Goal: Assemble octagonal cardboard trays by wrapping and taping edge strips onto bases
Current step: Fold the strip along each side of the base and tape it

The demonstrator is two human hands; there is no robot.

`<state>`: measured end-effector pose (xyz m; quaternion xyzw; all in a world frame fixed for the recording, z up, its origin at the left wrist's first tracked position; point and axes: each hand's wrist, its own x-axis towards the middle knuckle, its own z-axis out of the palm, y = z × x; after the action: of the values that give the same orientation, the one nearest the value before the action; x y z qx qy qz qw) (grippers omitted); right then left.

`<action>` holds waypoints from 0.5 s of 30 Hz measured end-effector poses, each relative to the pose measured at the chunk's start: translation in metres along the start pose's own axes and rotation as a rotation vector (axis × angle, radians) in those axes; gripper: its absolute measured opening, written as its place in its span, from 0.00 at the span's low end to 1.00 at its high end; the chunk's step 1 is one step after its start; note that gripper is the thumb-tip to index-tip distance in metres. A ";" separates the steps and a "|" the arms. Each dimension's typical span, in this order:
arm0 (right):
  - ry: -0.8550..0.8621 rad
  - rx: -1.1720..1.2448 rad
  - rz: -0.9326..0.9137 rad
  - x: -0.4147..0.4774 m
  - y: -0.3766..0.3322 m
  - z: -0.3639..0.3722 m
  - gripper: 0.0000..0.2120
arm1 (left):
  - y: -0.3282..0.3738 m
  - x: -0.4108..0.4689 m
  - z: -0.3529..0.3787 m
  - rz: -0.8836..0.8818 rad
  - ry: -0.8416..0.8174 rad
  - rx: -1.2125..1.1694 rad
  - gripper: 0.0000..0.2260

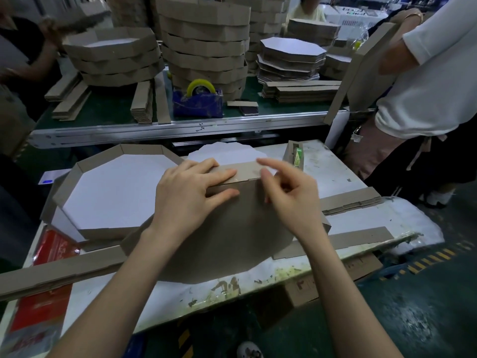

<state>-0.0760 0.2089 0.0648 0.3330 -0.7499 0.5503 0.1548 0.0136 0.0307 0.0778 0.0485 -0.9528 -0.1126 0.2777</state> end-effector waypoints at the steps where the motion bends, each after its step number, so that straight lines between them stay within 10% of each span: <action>1: 0.055 -0.002 0.014 0.007 0.000 -0.002 0.10 | 0.000 0.000 0.001 0.008 0.002 0.023 0.18; 15: -0.426 0.004 0.258 0.045 0.031 -0.006 0.14 | 0.023 0.012 -0.004 0.005 -0.097 0.258 0.36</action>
<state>-0.1307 0.2050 0.0718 0.3433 -0.8008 0.4844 -0.0787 0.0047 0.0503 0.0928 0.0759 -0.9718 0.0091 0.2230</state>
